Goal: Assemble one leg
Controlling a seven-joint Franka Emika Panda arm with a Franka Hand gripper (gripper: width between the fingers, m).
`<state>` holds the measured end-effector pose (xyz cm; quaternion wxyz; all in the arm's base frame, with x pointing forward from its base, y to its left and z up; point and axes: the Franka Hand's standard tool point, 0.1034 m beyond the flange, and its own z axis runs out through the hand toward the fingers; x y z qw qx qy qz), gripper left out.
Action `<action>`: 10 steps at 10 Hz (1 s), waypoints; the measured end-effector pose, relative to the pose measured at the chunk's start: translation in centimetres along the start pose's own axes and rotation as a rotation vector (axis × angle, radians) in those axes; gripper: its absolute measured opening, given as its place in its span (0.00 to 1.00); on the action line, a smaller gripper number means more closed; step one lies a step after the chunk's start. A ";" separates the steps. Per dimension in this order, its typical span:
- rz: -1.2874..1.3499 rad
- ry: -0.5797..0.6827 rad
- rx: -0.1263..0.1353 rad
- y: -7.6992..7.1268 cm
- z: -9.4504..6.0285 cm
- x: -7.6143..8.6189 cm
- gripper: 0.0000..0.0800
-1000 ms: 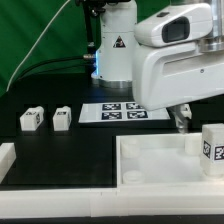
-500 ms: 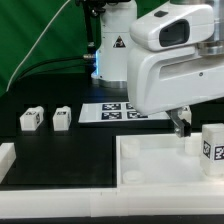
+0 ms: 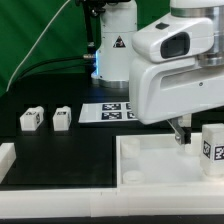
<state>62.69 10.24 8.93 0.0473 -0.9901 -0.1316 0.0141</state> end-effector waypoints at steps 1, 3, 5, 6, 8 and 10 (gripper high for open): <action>0.000 0.004 -0.001 0.0 0.3 -0.1 0.81; 0.001 0.007 -0.003 -0.2 0.7 -0.4 0.81; -0.001 0.007 -0.002 -0.5 0.7 -0.3 0.66; -0.002 0.007 -0.002 -0.5 0.7 -0.3 0.49; -0.003 0.007 -0.001 -0.6 0.7 -0.3 0.36; 0.007 0.007 0.000 -0.6 0.7 -0.3 0.36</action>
Offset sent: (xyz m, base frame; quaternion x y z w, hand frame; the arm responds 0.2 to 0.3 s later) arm -0.0012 0.0056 0.0013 -0.0094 0.0003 0.0111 0.9999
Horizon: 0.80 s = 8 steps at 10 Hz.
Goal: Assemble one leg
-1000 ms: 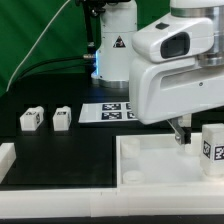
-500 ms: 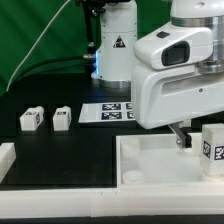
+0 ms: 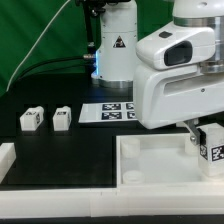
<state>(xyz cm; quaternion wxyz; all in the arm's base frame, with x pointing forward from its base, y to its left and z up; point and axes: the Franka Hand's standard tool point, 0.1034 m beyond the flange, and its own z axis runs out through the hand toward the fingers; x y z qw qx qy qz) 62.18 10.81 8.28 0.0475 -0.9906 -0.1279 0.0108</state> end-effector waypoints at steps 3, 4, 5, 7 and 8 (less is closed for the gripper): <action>0.114 0.000 0.003 -0.1 0.0 0.0 0.36; 0.197 0.000 0.004 -0.1 0.0 0.0 0.36; 0.339 0.003 0.014 -0.2 0.1 0.0 0.36; 0.628 0.036 0.027 -0.2 0.2 0.1 0.36; 0.755 0.037 0.029 -0.3 0.2 0.1 0.37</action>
Offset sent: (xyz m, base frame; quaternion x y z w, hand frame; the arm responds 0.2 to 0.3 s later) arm 0.0000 0.0000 0.0000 0.0000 0.0000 0.1790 0.9838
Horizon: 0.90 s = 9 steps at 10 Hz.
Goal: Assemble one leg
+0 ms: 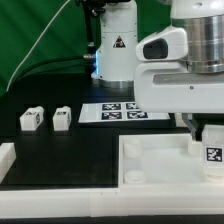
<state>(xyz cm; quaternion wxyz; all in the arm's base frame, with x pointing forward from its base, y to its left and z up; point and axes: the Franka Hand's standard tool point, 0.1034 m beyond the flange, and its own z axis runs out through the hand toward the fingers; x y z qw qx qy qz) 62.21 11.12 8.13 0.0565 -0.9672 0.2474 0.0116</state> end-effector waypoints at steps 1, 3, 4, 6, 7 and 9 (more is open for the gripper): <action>0.129 0.003 -0.001 0.0 0.0 0.0 0.37; 0.369 0.001 0.005 -0.1 0.1 0.0 0.37; 0.501 -0.003 0.011 -0.1 0.1 0.0 0.37; 0.663 -0.004 0.017 -0.2 0.1 0.0 0.37; 0.671 -0.004 0.018 -0.2 0.1 0.0 0.37; 0.614 -0.004 0.017 -0.2 0.2 0.0 0.70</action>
Offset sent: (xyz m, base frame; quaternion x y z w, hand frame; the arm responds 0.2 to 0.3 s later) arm -0.0041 0.0001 -0.0053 -0.0025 -0.0062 0.3337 0.9426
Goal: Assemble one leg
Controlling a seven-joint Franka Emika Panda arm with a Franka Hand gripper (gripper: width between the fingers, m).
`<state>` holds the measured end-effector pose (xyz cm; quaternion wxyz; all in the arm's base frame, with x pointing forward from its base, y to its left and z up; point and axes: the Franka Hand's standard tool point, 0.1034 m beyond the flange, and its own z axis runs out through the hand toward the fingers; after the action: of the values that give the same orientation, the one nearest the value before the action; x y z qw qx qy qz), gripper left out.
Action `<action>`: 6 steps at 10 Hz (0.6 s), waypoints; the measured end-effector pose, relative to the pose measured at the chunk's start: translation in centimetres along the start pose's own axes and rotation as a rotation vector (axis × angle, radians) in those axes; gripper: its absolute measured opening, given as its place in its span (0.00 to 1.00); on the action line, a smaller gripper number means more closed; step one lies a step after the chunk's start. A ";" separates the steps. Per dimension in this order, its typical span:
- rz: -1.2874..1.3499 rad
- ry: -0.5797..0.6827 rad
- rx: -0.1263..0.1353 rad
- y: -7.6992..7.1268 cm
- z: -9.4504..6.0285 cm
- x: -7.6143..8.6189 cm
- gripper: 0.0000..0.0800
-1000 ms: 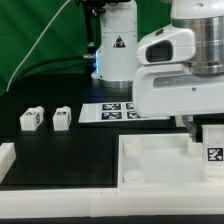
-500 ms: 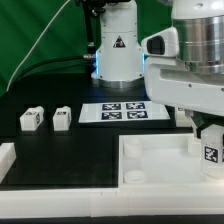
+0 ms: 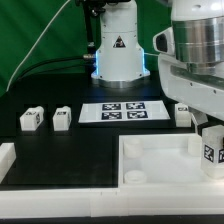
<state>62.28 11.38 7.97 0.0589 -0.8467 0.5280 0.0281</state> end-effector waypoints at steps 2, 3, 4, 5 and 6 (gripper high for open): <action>-0.084 -0.001 -0.008 -0.1 0.1 -0.2 0.78; -0.258 -0.003 -0.011 -0.1 0.2 -0.2 0.80; -0.381 -0.008 -0.016 0.0 0.2 -0.3 0.80; -0.491 -0.010 -0.019 0.0 0.2 -0.3 0.81; -0.629 -0.011 -0.019 0.0 0.3 -0.4 0.81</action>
Offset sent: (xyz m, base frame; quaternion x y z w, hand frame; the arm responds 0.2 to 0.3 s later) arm 0.0039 0.0001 -0.0018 -0.0299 0.0076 -0.3422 0.9391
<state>62.10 11.72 7.75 0.0599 -0.9688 0.2396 0.0182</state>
